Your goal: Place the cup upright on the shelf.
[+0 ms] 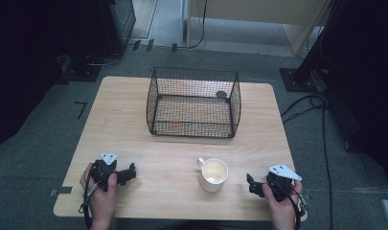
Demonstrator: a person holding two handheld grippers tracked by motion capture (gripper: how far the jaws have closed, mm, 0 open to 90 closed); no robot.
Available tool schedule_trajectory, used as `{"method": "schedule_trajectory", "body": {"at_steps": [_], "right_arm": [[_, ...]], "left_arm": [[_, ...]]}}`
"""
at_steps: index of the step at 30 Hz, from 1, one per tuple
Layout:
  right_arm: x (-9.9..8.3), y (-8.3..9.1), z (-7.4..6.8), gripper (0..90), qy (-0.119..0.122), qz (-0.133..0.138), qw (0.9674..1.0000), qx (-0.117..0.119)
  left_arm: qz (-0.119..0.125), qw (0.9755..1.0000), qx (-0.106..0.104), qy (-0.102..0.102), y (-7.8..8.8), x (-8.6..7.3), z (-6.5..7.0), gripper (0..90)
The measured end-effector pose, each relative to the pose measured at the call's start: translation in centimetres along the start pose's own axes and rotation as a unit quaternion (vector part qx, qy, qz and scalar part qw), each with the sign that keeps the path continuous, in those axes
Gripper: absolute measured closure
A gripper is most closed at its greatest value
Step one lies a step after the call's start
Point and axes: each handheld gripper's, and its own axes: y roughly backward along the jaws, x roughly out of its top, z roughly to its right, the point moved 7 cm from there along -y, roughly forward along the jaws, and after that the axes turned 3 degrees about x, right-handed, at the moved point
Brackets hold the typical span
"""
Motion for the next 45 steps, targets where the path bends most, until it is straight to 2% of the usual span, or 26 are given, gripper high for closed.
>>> {"method": "schedule_trajectory", "body": {"at_steps": [3, 17, 23, 30, 31, 35, 45], "right_arm": [[0.1, 0.0, -0.2, 0.0, 0.002, 0.001, 1.0000, 0.002], [0.9, 0.8, -3.0, 0.0, 0.030, 0.011, 0.9991, 0.030], [1.5, 1.5, -4.7, 0.0, 0.050, 0.023, 0.9973, 0.049], [1.9, 2.0, -6.1, 0.0, 0.062, 0.030, 0.9957, 0.063], [2.0, 2.2, -6.7, 0.0, 0.064, 0.034, 0.9948, 0.071], [2.4, 2.6, -7.7, 0.0, 0.071, 0.040, 0.9935, 0.080], [2.9, 2.7, -9.9, 0.0, 0.088, 0.044, 0.9898, 0.103]], "left_arm": [[0.000, 1.0000, 0.000, 0.000, 0.0, 0.0, 0.0, 0.0], [0.000, 1.0000, 0.000, 0.000, 0.0, 0.0, 0.0, 0.0], [0.000, 1.0000, 0.000, 0.000, 0.0, 0.0, 0.0, 0.0], [0.000, 1.0000, 0.000, 0.000, 0.0, 0.0, 0.0, 0.0], [0.000, 1.0000, 0.000, 0.000, 0.0, 0.0, 0.0, 0.0], [0.000, 1.0000, 0.000, 0.000, 0.0, 0.0, 0.0, 0.0], [0.000, 1.0000, 0.000, 0.000, 0.0, 0.0, 0.0, 0.0]]}}
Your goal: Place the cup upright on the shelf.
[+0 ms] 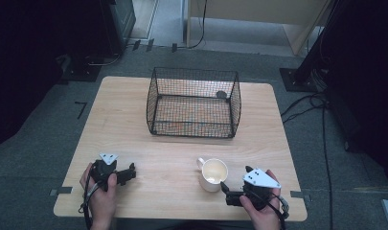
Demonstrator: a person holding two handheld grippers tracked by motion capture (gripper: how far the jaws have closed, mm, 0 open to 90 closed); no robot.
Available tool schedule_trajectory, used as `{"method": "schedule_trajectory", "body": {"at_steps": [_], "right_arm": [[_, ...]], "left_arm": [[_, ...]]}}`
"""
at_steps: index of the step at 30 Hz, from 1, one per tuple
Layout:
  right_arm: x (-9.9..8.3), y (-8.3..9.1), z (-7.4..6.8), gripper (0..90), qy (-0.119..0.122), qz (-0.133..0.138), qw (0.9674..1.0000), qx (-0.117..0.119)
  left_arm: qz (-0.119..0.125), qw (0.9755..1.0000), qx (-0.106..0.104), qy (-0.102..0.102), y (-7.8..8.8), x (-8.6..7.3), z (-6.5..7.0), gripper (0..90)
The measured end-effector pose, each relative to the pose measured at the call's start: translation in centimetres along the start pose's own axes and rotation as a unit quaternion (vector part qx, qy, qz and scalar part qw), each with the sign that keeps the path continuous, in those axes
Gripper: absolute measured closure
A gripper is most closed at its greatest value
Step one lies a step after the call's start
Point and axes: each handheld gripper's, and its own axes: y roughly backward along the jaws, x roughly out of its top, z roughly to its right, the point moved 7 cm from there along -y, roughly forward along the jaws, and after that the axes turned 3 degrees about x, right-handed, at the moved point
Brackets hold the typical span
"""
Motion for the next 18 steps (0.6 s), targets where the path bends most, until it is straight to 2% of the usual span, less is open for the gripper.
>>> {"method": "schedule_trajectory", "body": {"at_steps": [9, 18], "right_arm": [[0.4, -1.4, -2.2, 0.0, 0.005, 0.000, 0.9998, 0.019], [0.4, -3.6, -3.0, 0.0, 0.012, -0.021, 0.9994, 0.026]], "left_arm": [[0.000, 1.0000, 0.000, 0.000, 0.0, 0.0, 0.0, 0.0], [0.000, 1.0000, 0.000, 0.000, 0.0, 0.0, 0.0, 0.0]]}}
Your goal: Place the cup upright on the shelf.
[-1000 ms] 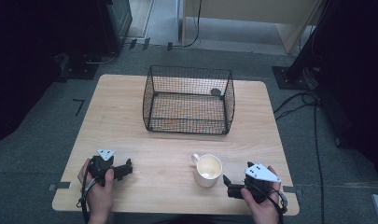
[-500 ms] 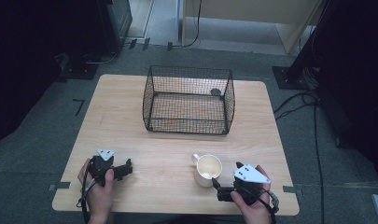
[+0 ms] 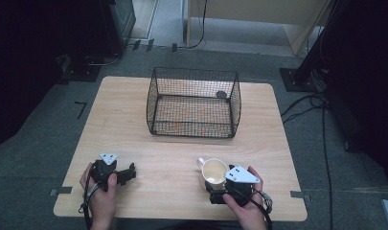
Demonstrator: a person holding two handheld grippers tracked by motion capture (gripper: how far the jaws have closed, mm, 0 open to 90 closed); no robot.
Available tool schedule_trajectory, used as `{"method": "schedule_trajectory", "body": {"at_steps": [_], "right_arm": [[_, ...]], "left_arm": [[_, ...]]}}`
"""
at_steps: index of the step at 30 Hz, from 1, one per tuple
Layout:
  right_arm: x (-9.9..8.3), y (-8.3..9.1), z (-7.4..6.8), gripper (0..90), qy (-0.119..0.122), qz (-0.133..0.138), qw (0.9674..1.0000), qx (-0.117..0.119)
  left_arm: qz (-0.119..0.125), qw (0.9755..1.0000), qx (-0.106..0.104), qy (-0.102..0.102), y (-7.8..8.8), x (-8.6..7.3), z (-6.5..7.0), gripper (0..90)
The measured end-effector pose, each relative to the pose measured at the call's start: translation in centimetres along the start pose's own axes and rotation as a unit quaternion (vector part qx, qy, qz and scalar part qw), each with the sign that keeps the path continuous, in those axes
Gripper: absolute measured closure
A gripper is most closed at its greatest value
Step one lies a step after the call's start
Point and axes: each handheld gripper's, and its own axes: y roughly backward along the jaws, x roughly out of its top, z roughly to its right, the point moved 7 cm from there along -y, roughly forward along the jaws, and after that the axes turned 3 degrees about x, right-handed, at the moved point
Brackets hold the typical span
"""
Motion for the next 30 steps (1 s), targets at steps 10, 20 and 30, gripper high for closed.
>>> {"method": "schedule_trajectory", "body": {"at_steps": [10, 20, 30], "right_arm": [[-0.1, -1.8, -0.5, 0.0, 0.001, -0.014, 0.9999, -0.003], [-0.3, -2.5, -0.3, 6.3, -0.002, -0.023, 0.9996, -0.016], [-0.4, -2.7, -0.1, 8.2, -0.005, -0.024, 0.9996, -0.011]], "left_arm": [[0.000, 1.0000, 0.000, 0.000, 0.0, 0.0, 0.0, 0.0], [0.001, 1.0000, 0.000, 0.000, 0.0, 0.0, 0.0, 0.0], [0.001, 1.0000, 0.000, 0.000, 0.0, 0.0, 0.0, 0.0]]}}
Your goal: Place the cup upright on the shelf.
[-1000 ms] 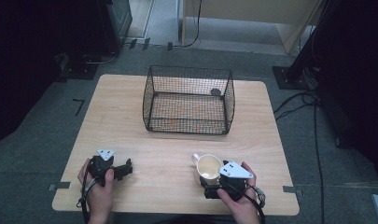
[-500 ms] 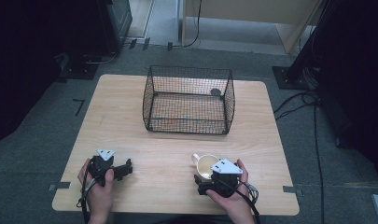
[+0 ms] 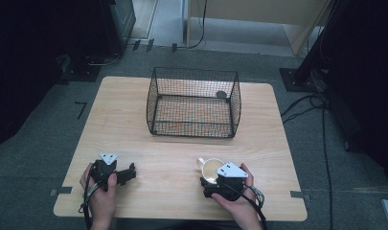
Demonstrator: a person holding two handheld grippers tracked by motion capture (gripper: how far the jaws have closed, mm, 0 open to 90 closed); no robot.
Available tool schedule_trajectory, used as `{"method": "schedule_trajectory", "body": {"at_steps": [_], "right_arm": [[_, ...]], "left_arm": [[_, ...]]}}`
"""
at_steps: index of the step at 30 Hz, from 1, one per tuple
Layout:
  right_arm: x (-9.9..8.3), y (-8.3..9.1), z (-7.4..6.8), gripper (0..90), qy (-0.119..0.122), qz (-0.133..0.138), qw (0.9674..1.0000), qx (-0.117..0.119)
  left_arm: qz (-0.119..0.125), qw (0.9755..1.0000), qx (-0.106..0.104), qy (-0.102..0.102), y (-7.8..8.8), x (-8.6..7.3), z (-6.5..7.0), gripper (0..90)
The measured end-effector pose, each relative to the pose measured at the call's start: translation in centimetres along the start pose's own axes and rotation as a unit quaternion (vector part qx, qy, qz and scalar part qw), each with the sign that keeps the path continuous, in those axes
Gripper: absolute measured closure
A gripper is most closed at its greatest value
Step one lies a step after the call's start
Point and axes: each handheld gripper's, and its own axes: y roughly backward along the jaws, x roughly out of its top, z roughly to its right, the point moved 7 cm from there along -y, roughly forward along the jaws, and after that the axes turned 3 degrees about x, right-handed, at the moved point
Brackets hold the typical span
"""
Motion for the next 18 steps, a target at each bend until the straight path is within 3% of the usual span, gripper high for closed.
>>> {"method": "schedule_trajectory", "body": {"at_steps": [5, 18], "right_arm": [[-0.04, -0.10, 0.13, 8.5, 0.004, 0.003, 1.0000, 0.005], [0.27, 0.10, 0.26, 9.0, -0.012, -0.004, 0.9998, 0.013]], "left_arm": [[0.000, 1.0000, 0.000, 0.000, 0.00, 0.00, 0.00, 0.0], [0.000, 1.0000, 0.000, 0.000, 0.00, 0.00, 0.00, 0.0]]}}
